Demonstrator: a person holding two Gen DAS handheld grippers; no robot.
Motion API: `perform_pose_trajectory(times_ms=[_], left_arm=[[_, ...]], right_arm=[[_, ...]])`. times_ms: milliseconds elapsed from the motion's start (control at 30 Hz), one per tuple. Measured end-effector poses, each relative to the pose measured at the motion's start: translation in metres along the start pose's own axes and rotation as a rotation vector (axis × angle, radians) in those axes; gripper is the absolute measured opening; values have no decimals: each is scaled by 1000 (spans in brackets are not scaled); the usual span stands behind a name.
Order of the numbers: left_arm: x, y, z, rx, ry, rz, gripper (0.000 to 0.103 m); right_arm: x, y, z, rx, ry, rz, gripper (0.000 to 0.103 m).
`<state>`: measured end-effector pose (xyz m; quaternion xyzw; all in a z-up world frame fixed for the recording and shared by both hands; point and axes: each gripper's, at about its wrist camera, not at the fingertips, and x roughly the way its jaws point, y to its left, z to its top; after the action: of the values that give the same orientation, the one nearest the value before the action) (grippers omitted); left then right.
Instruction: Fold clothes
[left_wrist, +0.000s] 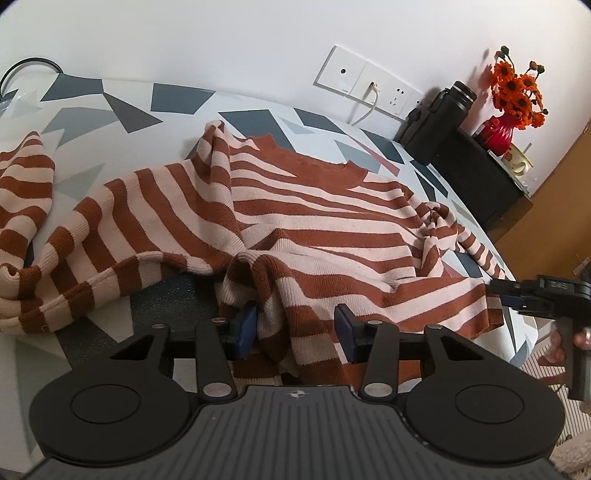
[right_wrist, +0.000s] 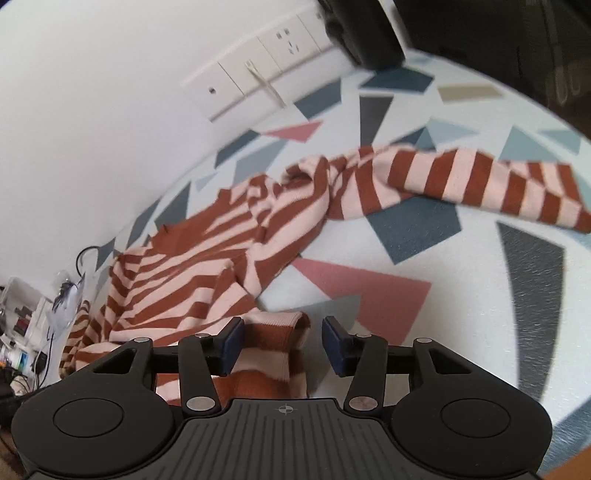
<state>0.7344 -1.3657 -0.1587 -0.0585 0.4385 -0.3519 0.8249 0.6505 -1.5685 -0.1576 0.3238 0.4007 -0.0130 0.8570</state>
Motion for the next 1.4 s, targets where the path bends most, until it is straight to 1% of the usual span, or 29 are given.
perform_pose_trajectory(times_ms=[33,67,100,133,167,233,333,467,533,567,667,767,867,900,967,1067,1133,1167,1200,1233,1300,1333,1367,1400], left_arm=[[-1,0,0,-1,-1,6,37],[-2,0,0,-1,-3,11,33],[-3,-1,0,-2,-4,17,21],[-6,-2,0,2,-11,14,18],[-10,-3,0,6,-18,9,17],[-17,-5,-2,15,-34,-1,15],[-33,-11,-6,15,-47,-26,15],[-61,-18,-15,29,-64,-74,15],[-71,-16,-22,18,-59,-105,15],[-74,-14,-26,6,-47,-121,15],[-77,-7,-43,-18,-5,-167,15],[-75,-7,-61,-1,44,-177,15],[-79,-14,-75,35,60,-187,14],[-83,-17,-78,48,54,-195,14],[-98,-28,-77,89,9,-227,13],[-127,-41,-66,134,-105,-310,13],[-142,-44,-59,139,-148,-354,13],[-143,-42,-58,119,-134,-353,13],[-140,-36,-59,82,-108,-334,13],[-132,-27,-64,29,-71,-296,13],[-110,-5,-78,-79,22,-207,13],[-104,0,-83,-94,44,-187,13],[-104,-2,-83,-79,37,-184,13],[-105,-4,-81,-60,25,-182,13]], right_arm=[[6,0,1,11,24,8,36],[9,3,1,1,38,17,32],[9,10,0,-37,34,8,17],[5,17,-1,-92,22,-6,8],[1,25,-3,-148,10,-20,7],[-14,32,-3,-166,-19,-7,5],[-39,40,-3,-179,-68,14,5],[-88,56,-9,-176,-192,96,5],[-113,64,-17,-189,-244,130,4],[-123,67,-22,-201,-252,128,4],[-147,73,-43,-219,-257,104,4],[-152,65,-67,-176,-205,47,4],[-148,52,-90,-118,-150,-8,4],[-148,49,-97,-107,-142,-22,4],[-153,47,-106,-88,-158,-16,4],[-170,48,-110,-72,-243,23,4],[-181,46,-110,-53,-297,48,4],[-186,45,-109,-42,-316,56,4],[-187,43,-109,-36,-301,46,4],[-187,40,-109,-31,-286,36,4],[-174,33,-112,-18,-198,-12,4],[-168,31,-114,-11,-166,-18,4],[-162,30,-116,-5,-135,-23,4],[-160,33,-115,-14,-141,-17,4]])
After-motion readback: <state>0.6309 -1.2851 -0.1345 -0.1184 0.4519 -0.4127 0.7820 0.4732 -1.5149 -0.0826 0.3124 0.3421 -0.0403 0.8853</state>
